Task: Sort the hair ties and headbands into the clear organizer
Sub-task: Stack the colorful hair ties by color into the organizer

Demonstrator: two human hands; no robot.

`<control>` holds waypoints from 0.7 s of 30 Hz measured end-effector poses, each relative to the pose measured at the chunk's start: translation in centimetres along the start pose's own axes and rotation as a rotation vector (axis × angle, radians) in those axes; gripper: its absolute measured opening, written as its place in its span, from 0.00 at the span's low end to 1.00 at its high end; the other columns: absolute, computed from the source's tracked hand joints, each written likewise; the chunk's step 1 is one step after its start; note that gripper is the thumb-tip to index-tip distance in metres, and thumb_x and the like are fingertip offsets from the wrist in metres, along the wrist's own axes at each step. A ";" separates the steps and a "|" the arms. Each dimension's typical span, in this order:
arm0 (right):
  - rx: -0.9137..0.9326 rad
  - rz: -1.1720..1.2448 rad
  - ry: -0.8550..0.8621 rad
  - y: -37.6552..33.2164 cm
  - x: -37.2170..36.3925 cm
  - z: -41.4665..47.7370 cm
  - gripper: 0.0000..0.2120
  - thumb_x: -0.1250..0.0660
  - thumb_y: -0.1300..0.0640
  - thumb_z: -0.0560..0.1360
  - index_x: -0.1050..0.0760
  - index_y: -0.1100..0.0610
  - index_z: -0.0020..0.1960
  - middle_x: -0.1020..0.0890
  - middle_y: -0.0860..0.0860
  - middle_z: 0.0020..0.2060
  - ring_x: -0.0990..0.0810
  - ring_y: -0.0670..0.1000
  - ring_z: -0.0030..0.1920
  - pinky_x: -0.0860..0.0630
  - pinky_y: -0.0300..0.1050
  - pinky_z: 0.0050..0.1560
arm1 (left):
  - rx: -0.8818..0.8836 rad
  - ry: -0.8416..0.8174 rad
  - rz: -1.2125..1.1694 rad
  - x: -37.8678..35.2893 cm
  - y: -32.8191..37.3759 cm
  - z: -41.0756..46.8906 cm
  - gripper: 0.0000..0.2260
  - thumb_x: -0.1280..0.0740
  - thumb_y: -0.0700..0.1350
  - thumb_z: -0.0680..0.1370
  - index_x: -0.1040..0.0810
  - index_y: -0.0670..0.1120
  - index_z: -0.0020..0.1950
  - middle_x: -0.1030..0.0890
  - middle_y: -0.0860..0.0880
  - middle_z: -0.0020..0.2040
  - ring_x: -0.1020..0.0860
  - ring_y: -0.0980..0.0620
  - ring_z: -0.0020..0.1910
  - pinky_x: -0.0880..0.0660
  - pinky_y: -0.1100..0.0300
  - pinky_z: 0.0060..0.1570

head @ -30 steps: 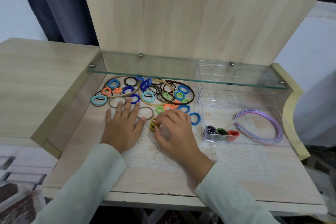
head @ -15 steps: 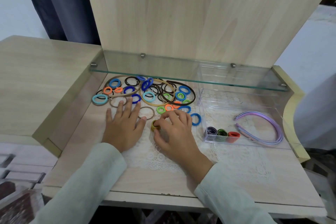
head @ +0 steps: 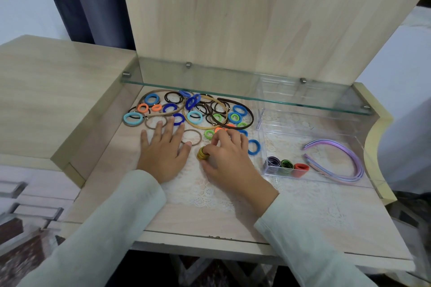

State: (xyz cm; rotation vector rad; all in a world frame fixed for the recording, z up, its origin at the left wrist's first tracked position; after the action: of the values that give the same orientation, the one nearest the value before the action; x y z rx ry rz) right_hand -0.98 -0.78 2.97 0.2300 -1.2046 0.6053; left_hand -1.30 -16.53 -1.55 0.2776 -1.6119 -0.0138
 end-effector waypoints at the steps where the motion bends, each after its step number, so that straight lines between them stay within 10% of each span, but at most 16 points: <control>1: 0.014 0.002 -0.010 0.1 0.0 0.2 0.07 0.31 0.47 0.70 0.18 0.49 0.43 0.27 0.49 0.46 0.34 0.56 0.55 0.37 0.56 0.57 | 0.000 -0.008 0.001 0.0 0.0 0.0 0.27 0.56 0.60 0.82 0.58 0.57 0.80 0.62 0.53 0.80 0.61 0.49 0.79 0.61 0.40 0.75; 16: 0.044 0.069 -0.179 0.2 1.8 0.9 0.10 0.29 0.48 0.72 0.17 0.48 0.52 0.30 0.48 0.53 0.39 0.56 0.61 0.47 0.50 0.63 | 0.013 -0.125 -0.035 0.3 0.0 0.1 0.26 0.58 0.59 0.83 0.62 0.56 0.80 0.69 0.53 0.78 0.66 0.48 0.78 0.65 0.35 0.72; 21: 0.035 0.120 -0.187 1.1 3.2 1.1 0.11 0.29 0.47 0.73 0.18 0.47 0.53 0.32 0.46 0.50 0.39 0.53 0.60 0.46 0.49 0.63 | -0.056 0.057 -0.090 1.2 1.1 -0.8 0.26 0.55 0.56 0.83 0.58 0.53 0.81 0.67 0.55 0.79 0.63 0.51 0.79 0.64 0.37 0.73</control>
State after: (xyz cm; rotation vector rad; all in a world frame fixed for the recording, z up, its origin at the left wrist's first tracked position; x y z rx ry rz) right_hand -1.72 0.58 6.17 0.2497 -1.3959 0.7218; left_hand -0.71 -15.54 -0.16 0.3040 -1.5389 -0.1191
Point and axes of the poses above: each hand's wrist, its own z-axis towards the middle knuckle, its own x-axis out of the back of the hand, y = z × x, the point moved 6 cm from there along z, towards the middle knuckle
